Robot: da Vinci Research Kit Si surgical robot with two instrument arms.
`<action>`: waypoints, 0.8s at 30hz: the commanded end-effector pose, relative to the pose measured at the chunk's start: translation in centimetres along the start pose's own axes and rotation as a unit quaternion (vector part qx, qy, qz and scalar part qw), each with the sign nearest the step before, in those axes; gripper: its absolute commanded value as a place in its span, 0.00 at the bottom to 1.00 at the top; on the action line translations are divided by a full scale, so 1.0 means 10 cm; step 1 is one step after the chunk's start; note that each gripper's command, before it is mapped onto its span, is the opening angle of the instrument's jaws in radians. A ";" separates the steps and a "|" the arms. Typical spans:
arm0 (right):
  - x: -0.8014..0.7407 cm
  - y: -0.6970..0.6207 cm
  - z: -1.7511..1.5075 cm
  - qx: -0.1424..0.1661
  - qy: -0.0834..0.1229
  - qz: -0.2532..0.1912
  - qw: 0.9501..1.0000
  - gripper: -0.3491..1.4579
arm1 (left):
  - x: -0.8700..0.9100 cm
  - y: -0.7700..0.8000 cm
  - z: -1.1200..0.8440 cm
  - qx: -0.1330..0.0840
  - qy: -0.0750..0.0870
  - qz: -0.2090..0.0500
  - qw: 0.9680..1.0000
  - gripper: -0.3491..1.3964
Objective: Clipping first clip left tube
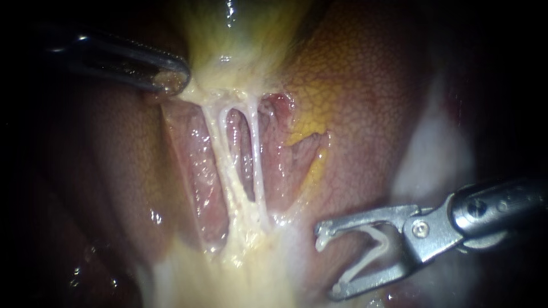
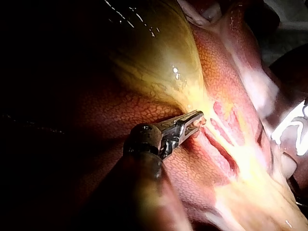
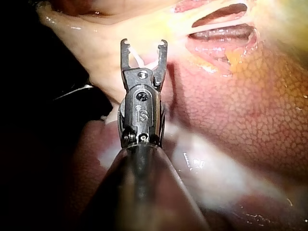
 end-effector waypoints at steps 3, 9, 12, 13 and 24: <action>0.001 0.000 0.000 0.000 0.000 0.000 1.000 0.49 | 0.000 0.000 0.000 0.000 0.000 0.000 1.000 0.00; 0.011 0.007 -0.001 0.002 0.005 0.005 1.000 0.49 | 0.000 0.000 0.001 0.000 0.000 0.000 1.000 0.00; 0.019 0.014 0.003 0.010 0.016 0.010 1.000 0.49 | 0.000 0.000 0.001 -0.001 0.000 0.000 1.000 0.00; 0.021 0.017 0.004 0.014 0.017 0.011 1.000 0.49 | 0.000 0.000 0.001 -0.001 0.000 0.000 1.000 0.00; 0.033 0.048 0.043 0.031 0.034 0.015 0.999 0.50 | -0.001 -0.001 0.002 -0.001 0.000 0.000 1.000 0.00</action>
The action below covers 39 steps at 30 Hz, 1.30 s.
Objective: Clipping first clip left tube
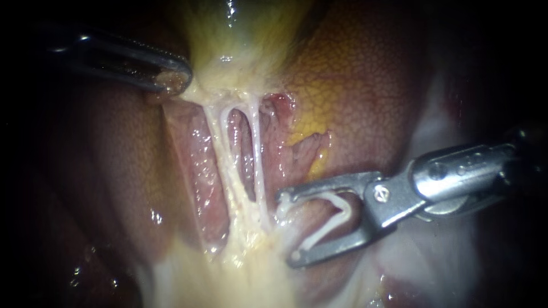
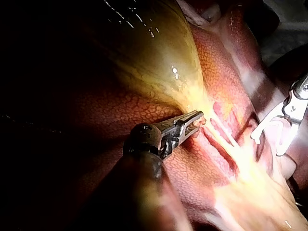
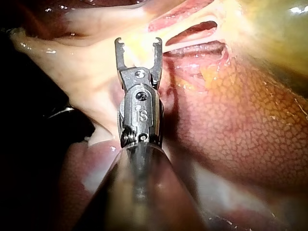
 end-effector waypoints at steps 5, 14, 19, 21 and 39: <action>-0.001 0.013 0.011 0.001 0.005 -0.003 1.000 0.50 | 0.000 0.000 0.000 0.000 0.000 0.000 1.000 0.00; -0.013 0.043 0.016 0.002 0.010 0.009 1.000 0.49 | 0.001 0.000 0.000 0.000 0.000 0.000 1.000 0.00; -0.022 0.059 0.022 0.004 0.010 0.011 1.000 0.49 | 0.001 0.000 0.000 0.000 0.000 0.000 1.000 0.00; -0.026 0.063 0.027 0.006 0.009 0.010 1.000 0.49 | 0.001 0.000 0.000 0.000 0.000 0.000 1.000 0.00; -0.055 0.095 0.037 0.034 0.006 0.027 0.999 0.48 | 0.001 0.000 0.002 -0.001 0.000 0.000 1.000 0.00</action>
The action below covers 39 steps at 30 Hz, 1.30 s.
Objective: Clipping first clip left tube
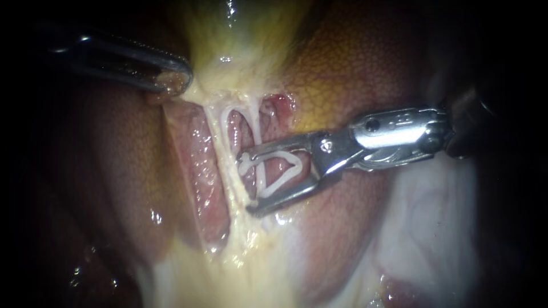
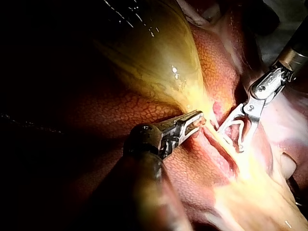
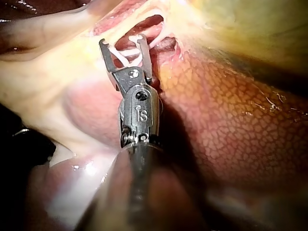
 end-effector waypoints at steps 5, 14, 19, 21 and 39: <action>-0.002 0.004 -0.002 0.023 0.025 0.013 0.999 0.47 | 0.001 0.000 0.001 -0.001 0.000 0.000 1.000 0.00; -0.007 0.005 0.006 0.073 0.053 0.030 0.995 0.47 | 0.001 -0.001 0.003 -0.001 -0.001 0.000 1.000 0.00; -0.013 0.003 0.016 0.084 0.052 0.029 0.995 0.47 | 0.001 -0.001 0.003 -0.001 -0.001 0.000 1.000 0.00; -0.014 0.001 0.019 0.087 0.057 0.031 0.994 0.47 | 0.001 -0.001 0.003 -0.001 -0.001 0.000 1.000 0.00; 0.006 -0.023 0.050 0.151 0.108 0.049 0.981 0.45 | 0.001 -0.001 0.003 -0.001 -0.001 0.000 1.000 0.00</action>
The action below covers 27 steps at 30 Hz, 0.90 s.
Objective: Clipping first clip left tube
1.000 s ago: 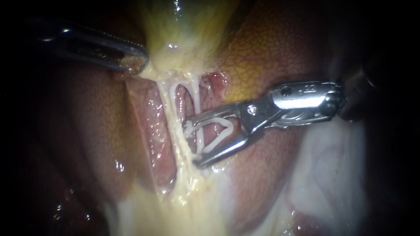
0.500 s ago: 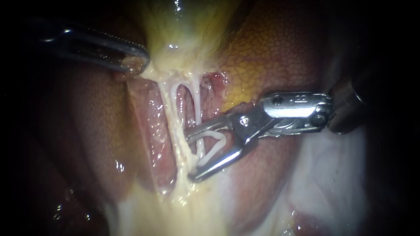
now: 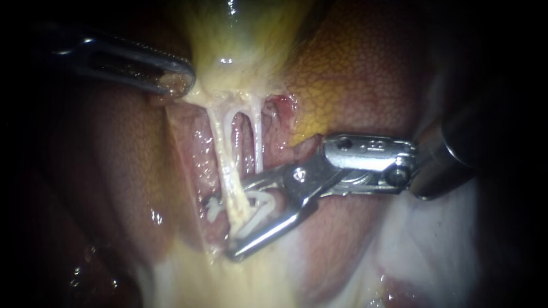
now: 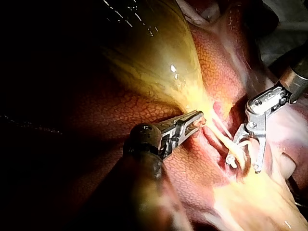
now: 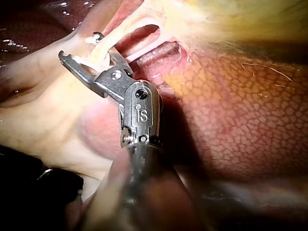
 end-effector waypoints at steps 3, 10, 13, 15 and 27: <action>0.002 -0.005 0.003 0.012 -0.003 0.004 1.000 0.44 | 0.000 0.000 0.000 0.000 0.000 0.000 1.000 0.00; 0.002 -0.016 0.011 0.032 -0.004 0.008 0.999 0.42 | 0.000 0.000 0.000 0.000 0.000 0.000 1.000 0.00; 0.003 -0.020 0.013 0.034 -0.005 0.014 0.999 0.39 | 0.000 0.000 0.000 0.000 0.000 0.000 1.000 0.00; 0.003 -0.022 0.015 0.035 -0.006 0.017 0.999 0.37 | 0.000 0.000 0.000 0.000 0.000 0.000 1.000 0.00; 0.003 -0.023 0.015 0.037 -0.007 0.034 0.999 0.15 | 0.000 0.000 0.000 0.000 0.000 0.000 1.000 0.00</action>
